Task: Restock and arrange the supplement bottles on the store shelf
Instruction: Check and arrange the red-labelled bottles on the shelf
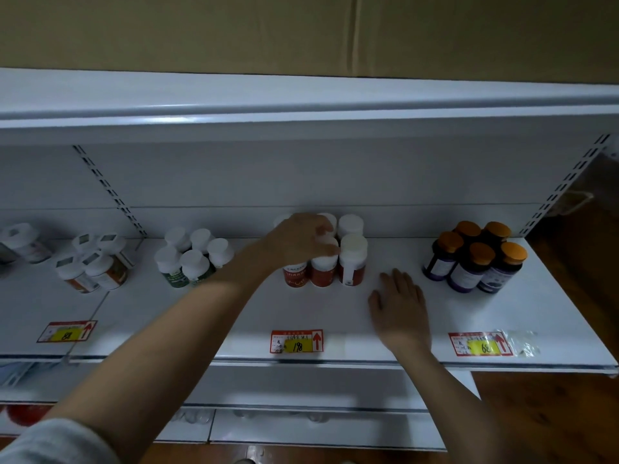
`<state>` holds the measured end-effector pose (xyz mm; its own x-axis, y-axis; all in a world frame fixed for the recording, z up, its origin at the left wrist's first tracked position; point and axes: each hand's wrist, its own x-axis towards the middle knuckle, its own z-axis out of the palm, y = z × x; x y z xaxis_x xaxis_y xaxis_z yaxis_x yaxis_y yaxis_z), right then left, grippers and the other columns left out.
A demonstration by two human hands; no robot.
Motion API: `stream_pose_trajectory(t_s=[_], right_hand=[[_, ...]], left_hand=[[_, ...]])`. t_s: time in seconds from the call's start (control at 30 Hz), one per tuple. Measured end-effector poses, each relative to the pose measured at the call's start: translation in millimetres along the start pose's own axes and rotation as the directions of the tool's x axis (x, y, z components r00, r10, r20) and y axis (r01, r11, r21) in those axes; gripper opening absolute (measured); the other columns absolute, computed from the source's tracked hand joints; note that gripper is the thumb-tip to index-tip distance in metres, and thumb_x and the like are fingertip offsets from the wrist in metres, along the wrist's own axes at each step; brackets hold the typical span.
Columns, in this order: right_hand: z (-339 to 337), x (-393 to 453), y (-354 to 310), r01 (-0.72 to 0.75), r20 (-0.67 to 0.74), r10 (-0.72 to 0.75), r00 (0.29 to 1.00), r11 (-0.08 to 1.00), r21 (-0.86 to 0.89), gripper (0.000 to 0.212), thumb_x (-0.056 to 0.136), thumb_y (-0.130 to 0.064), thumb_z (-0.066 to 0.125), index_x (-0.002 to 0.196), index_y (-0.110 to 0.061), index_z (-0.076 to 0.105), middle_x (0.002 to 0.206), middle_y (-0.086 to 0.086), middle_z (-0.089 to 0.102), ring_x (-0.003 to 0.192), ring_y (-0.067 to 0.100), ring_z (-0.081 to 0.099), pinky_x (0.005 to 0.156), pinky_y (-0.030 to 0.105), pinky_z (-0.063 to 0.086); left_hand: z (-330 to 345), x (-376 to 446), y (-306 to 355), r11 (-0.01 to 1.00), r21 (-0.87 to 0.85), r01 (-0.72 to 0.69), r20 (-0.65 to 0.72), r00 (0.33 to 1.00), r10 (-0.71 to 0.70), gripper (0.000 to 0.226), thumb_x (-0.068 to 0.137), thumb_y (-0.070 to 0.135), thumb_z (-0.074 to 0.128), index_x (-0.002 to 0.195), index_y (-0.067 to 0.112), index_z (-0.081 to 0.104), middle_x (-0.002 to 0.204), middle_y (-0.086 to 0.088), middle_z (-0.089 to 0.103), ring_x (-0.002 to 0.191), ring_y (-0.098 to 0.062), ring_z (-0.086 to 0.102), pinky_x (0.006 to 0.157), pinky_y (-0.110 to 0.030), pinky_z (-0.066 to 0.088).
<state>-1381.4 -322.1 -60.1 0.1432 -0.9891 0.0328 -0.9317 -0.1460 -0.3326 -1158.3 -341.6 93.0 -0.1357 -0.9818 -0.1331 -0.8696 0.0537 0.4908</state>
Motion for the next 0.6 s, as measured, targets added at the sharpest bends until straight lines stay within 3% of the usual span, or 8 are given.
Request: stream_pose_trajectory(t_s=[0.1,0.27,0.47,0.6], right_hand=[[0.9,0.2,-0.4,0.003,-0.007,-0.003,1.0,1.0,0.004,0.053,0.103,-0.037,0.034,0.15,-0.014,0.038,0.16,0.011,0.03,0.15,0.029,0.022,0.123,0.041,0.014],[2.9,-0.9,0.2,0.01,-0.029,-0.009,1.0,1.0,0.03,0.053,0.102,-0.037,0.033,0.149,-0.012,0.042,0.158,0.013,0.034,0.149,0.031,0.025,0.122,0.044,0.016],[-0.1,-0.4,1.2,0.013,-0.018,-0.012,1.0,0.999,0.037,0.052,0.104,-0.035,0.038,0.152,-0.015,0.036,0.162,0.01,0.027,0.151,0.028,0.018,0.123,0.04,0.01],[-7.6,5.6,1.5,-0.018,0.031,0.013,0.999,0.986,0.165,0.048,0.102,-0.027,0.045,0.148,-0.013,0.043,0.159,0.011,0.033,0.148,0.027,0.025,0.12,0.036,0.015]], left_hand=[[6.9,-0.5,-1.3,0.994,0.108,-0.008,0.035,0.999,0.005,0.05,0.082,0.036,0.076,0.125,0.018,0.059,0.123,-0.003,0.061,0.109,-0.021,0.057,0.092,-0.034,0.046],[11.5,0.7,-0.4,0.99,0.14,-0.001,-0.02,1.0,0.004,0.056,0.082,0.032,0.077,0.132,0.018,0.056,0.131,-0.005,0.059,0.116,-0.024,0.055,0.096,-0.035,0.043],[-3.0,-13.3,3.0,0.993,-0.116,0.006,-0.152,0.988,-0.024,0.054,0.076,0.027,0.083,0.123,0.018,0.057,0.123,-0.001,0.063,0.1,-0.017,0.059,0.084,-0.027,0.045],[-22.1,-36.4,10.1,0.966,-0.248,-0.067,-0.215,0.976,0.013,0.043,0.078,0.026,0.083,0.115,0.022,0.062,0.108,0.008,0.064,0.096,-0.007,0.062,0.077,-0.016,0.045]])
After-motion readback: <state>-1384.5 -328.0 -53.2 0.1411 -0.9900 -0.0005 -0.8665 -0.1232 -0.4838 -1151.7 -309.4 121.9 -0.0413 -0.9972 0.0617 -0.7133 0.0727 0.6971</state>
